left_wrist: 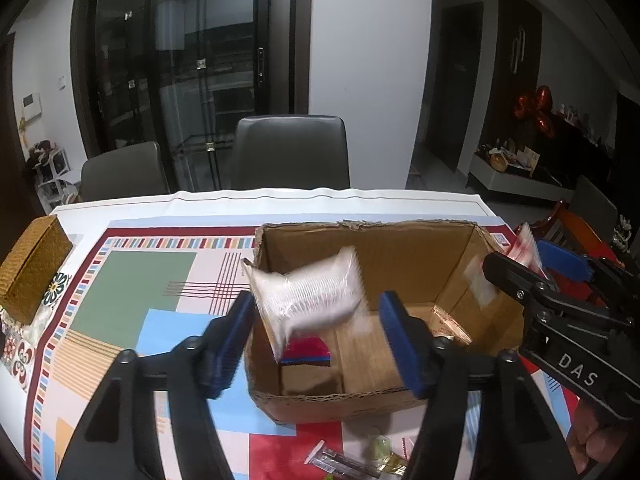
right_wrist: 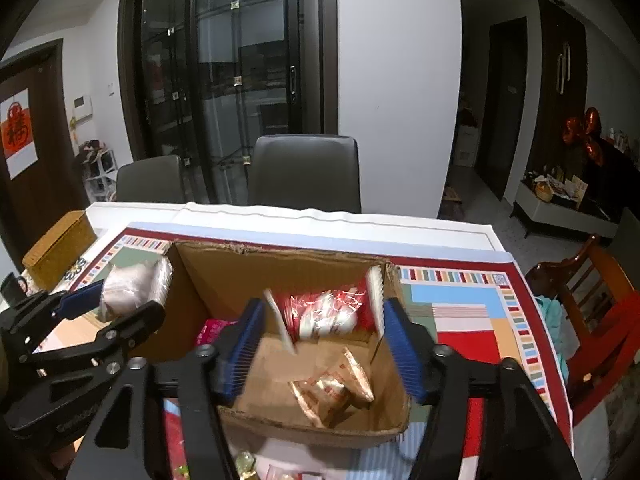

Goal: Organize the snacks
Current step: 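Open both tools to drop the red-and-white and white packets into the box, then withdraw both open tools from the box back toward the remaining snacks, then grasp the white-and-red wrapped packet with the right tool while the left tool grasps the green packet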

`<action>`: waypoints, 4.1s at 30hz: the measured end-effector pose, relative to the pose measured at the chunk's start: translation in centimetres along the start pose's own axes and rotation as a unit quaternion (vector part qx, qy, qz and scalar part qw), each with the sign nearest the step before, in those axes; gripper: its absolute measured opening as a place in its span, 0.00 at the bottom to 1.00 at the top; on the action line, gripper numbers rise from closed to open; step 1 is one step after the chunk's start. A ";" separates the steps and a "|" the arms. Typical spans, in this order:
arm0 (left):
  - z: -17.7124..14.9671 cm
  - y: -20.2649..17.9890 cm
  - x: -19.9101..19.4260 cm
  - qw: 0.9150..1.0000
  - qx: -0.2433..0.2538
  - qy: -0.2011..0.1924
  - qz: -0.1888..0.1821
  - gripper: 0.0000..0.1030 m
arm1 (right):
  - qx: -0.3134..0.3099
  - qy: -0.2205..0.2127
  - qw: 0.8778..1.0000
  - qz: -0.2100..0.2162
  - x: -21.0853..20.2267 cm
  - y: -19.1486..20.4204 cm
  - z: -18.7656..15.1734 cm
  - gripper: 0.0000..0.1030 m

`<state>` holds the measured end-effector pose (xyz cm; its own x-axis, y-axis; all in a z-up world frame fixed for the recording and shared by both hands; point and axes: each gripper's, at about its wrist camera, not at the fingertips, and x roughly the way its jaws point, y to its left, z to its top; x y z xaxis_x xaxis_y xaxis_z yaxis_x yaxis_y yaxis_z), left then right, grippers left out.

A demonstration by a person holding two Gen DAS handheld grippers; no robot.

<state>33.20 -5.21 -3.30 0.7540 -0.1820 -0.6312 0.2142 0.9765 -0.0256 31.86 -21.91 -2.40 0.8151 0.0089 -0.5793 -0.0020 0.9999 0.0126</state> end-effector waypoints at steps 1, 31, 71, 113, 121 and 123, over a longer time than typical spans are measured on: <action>0.0 0.0 -0.1 1.000 0.000 -0.002 0.000 0.69 | 0.000 -0.003 1.000 -0.001 -0.1 0.0 0.1 0.76; -0.9 0.1 -6.4 0.999 -0.006 -0.045 0.027 0.95 | 0.019 -0.037 0.999 -0.028 -5.7 -1.0 -0.5 0.87; -8.4 -1.3 -11.3 0.999 0.003 -0.036 0.024 0.95 | 0.010 -0.024 0.999 -0.031 -10.2 -0.4 -7.3 0.87; -16.0 -0.3 -2.7 0.997 0.022 0.072 0.009 0.85 | 0.014 0.100 0.994 -0.029 -1.3 0.3 -14.6 0.87; -16.6 -0.5 0.0 0.995 0.032 0.099 -0.006 0.80 | 0.020 0.131 0.991 -0.027 1.5 0.3 -15.2 0.87; -16.8 -0.5 0.6 0.994 0.033 0.105 -0.009 0.80 | 0.018 0.138 0.990 -0.025 2.1 0.4 -15.3 0.87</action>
<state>23.15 -3.84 -16.69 0.6041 -0.1648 -0.7797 0.2722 0.9622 0.0075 24.73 -21.31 -16.07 0.6237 -0.0333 -0.7810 0.0588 0.9983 0.0045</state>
